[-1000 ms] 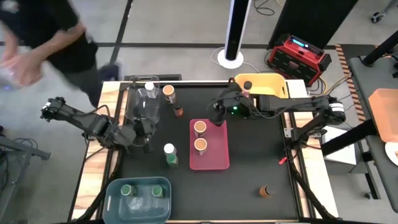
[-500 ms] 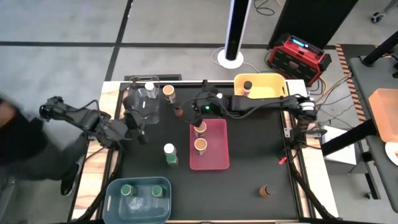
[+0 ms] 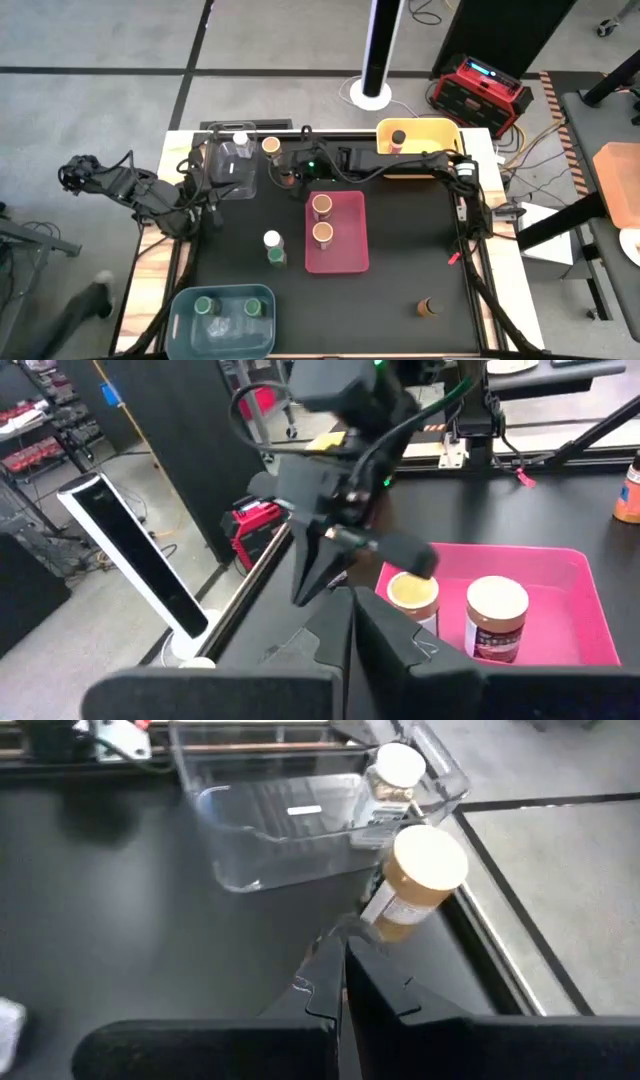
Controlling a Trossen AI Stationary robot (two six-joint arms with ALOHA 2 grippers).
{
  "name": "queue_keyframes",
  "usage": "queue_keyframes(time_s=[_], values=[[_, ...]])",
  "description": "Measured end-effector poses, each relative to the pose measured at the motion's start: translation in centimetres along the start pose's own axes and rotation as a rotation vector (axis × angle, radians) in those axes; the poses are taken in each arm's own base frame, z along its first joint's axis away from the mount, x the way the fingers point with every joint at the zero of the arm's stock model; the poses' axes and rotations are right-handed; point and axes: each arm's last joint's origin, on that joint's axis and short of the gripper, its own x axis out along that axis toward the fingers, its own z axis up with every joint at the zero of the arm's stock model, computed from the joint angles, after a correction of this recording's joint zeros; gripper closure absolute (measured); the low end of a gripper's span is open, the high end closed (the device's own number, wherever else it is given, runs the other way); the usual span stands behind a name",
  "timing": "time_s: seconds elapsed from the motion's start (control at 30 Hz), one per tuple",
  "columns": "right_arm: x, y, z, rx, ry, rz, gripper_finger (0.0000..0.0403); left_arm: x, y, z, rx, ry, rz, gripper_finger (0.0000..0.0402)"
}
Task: Sort spices by type
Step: Put the top orange seasoning bottle into the yellow bin
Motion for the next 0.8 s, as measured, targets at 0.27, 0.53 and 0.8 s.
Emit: queue_keyframes(time_s=[0.27, 0.53, 0.8], values=[[2.2, -1.8, -0.7, 0.097, 0.016, -0.036, 0.0384, 0.1, -0.1, -0.1, 0.01, 0.011, 0.001, 0.0402], [2.3, -1.6, -0.5, 0.163, -0.008, 0.029, 0.027, 0.2, -0.1, -0.2, 0.017, 0.015, 0.001, 0.0402], [4.1, -1.5, -1.2, 0.251, -0.023, 0.028, 0.0104, 0.2, -0.2, -0.2, 0.038, 0.017, 0.001, 0.0402]])
